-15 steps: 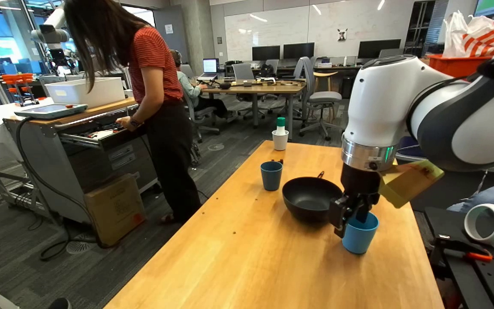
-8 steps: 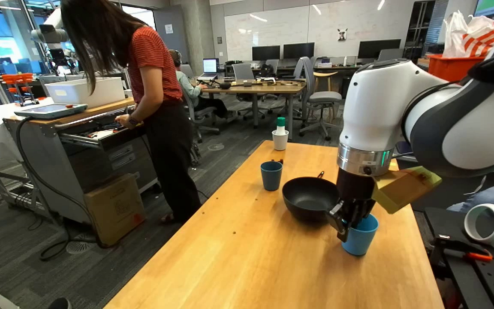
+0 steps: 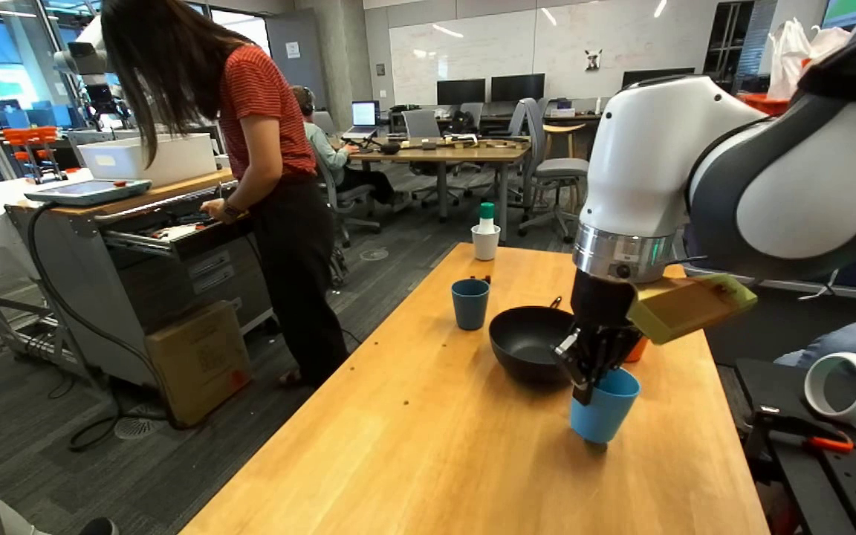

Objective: Stack the cups in the bowl then put the fork in the dark blue cup

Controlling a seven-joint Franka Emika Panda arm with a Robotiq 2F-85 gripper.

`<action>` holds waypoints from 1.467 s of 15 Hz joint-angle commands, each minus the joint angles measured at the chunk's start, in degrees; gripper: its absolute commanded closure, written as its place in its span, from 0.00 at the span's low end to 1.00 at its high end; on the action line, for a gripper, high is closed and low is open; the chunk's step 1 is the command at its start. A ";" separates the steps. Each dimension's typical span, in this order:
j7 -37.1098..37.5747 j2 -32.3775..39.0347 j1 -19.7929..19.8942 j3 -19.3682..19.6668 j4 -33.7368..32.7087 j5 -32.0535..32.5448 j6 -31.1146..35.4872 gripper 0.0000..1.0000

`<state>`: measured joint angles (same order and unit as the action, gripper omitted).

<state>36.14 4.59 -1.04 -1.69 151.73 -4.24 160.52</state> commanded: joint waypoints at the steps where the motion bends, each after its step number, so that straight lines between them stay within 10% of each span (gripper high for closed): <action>1: -1.68 -5.43 -0.49 0.42 -1.59 -2.59 -5.88 0.96; 12: 4.02 -9.46 7.33 3.17 -11.36 8.75 -19.12 0.95; 22: 6.60 3.50 7.67 8.06 -13.20 12.26 -6.83 0.95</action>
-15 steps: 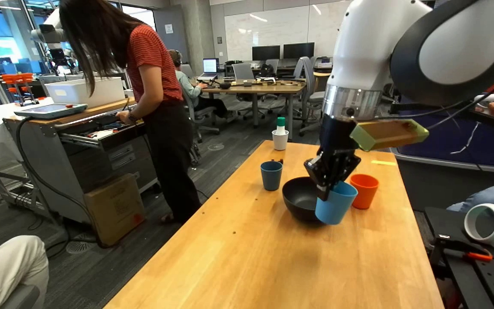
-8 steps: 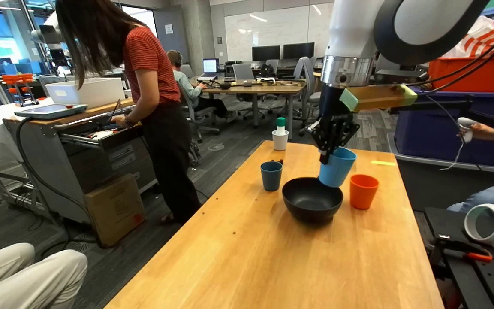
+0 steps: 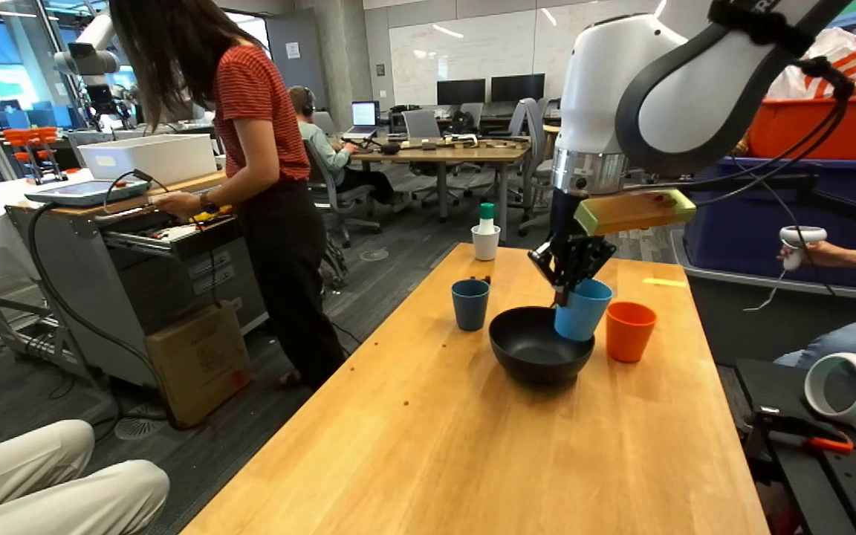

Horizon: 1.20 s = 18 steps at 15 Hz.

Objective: Stack the cups in the bowl then put the fork in the dark blue cup

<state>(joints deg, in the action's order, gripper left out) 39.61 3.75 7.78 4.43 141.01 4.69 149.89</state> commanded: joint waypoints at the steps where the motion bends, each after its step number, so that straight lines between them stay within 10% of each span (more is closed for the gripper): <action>1: 3.92 5.52 -1.56 2.64 -2.82 4.15 5.35 0.95; 13: 3.03 13.53 -6.50 6.08 -7.07 1.35 7.10 0.93; 18: 2.75 14.22 -7.30 6.57 -7.66 0.72 6.72 0.49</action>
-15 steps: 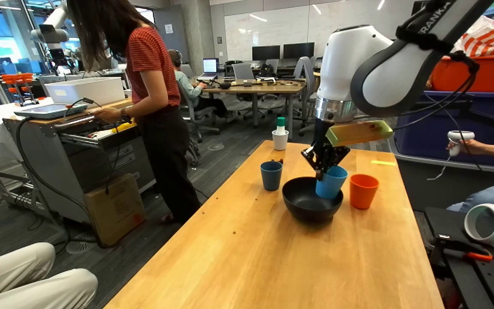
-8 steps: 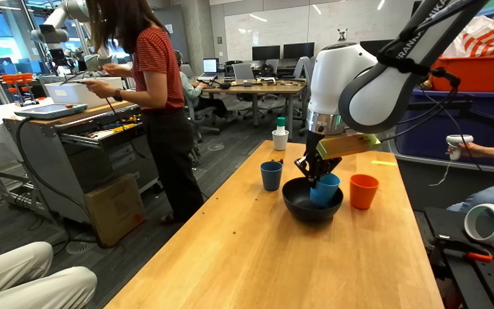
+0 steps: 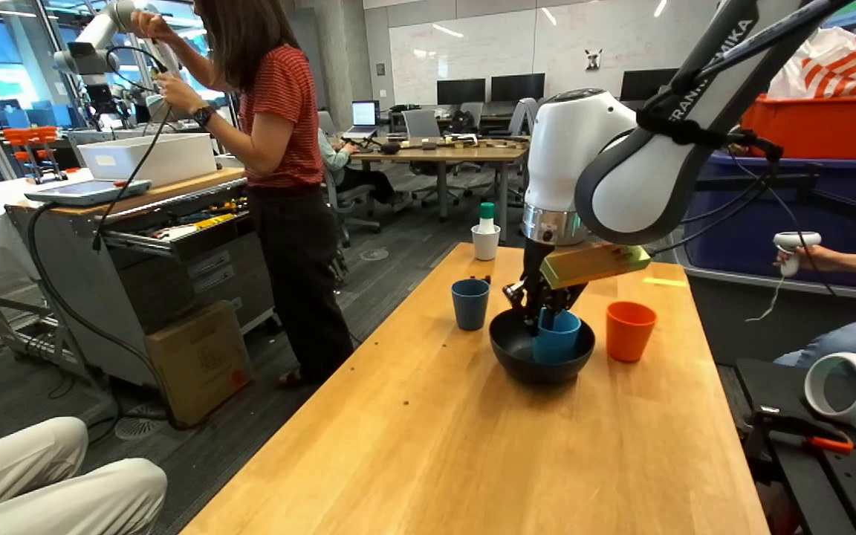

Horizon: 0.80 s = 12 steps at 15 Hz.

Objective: Stack the cups in the bowl then put the fork in the dark blue cup

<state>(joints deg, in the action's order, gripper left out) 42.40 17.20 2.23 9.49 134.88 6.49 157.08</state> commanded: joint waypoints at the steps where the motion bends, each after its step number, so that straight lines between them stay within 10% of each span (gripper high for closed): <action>1: -0.12 0.79 -1.81 1.49 -1.61 -1.25 -0.54 0.42; 7: -1.36 -3.34 -2.43 0.20 0.00 -3.44 -3.33 0.00; 12: -2.53 -9.89 -4.10 -0.98 2.30 -2.63 -5.20 0.00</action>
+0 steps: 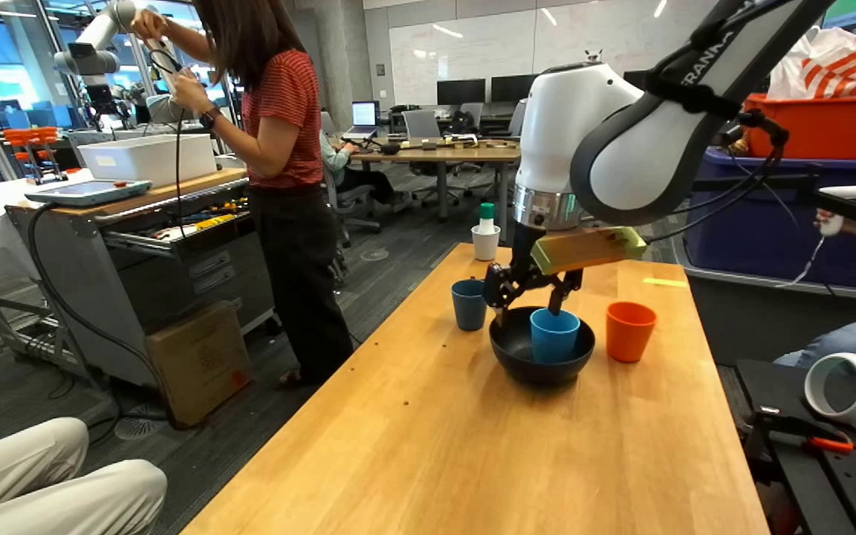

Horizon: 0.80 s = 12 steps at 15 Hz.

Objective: Stack the cups in the bowl then put the fork in the dark blue cup

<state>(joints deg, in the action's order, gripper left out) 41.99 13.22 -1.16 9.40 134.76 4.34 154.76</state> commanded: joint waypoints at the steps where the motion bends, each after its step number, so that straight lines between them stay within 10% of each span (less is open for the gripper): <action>1: -3.44 -7.29 -0.57 -1.67 3.09 -0.98 -3.93 0.00; 12: -12.92 -18.84 4.79 -2.25 15.62 -0.59 -12.23 0.00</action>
<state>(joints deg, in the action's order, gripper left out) 32.76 -0.79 1.07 6.88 145.92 4.40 143.17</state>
